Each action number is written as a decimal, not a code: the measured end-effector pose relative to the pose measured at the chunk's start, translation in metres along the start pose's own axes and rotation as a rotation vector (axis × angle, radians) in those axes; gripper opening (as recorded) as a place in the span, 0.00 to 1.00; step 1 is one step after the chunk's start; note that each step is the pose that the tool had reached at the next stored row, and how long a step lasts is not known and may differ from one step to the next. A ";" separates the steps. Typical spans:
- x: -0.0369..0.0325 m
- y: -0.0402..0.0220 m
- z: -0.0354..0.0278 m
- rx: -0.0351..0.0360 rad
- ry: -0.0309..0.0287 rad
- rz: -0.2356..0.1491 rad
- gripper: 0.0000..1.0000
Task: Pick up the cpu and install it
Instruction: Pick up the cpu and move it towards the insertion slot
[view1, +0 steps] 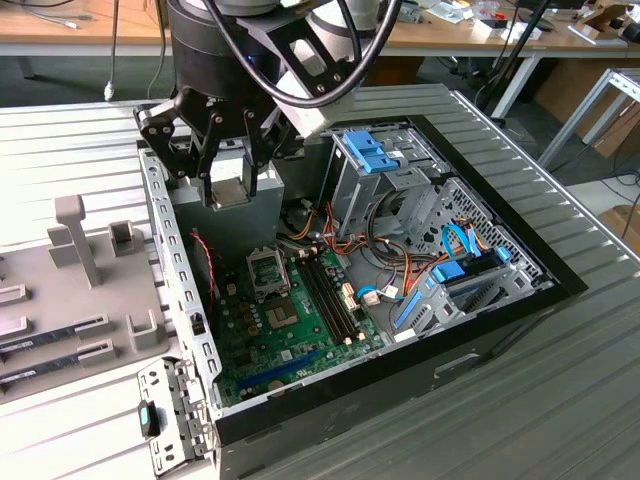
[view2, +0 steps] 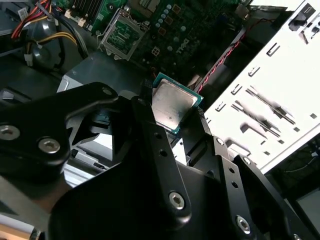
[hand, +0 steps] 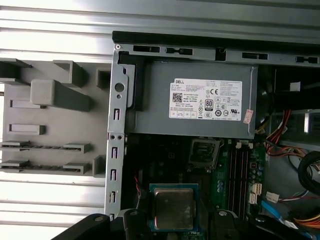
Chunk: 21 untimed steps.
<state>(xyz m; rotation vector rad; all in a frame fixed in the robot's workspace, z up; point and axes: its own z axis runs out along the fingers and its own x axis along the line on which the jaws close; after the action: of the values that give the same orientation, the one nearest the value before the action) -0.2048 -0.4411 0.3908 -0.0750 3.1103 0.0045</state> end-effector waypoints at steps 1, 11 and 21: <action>-0.0007 -0.0002 0.0003 0.0003 0.0001 0.000 0.47; -0.0146 -0.0009 0.0067 0.0036 0.0002 0.000 0.47; -0.0277 -0.0016 0.0122 0.0063 0.0003 0.000 0.47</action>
<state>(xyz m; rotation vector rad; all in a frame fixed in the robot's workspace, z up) -0.1767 -0.4412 0.3794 -0.0750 3.1104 -0.0053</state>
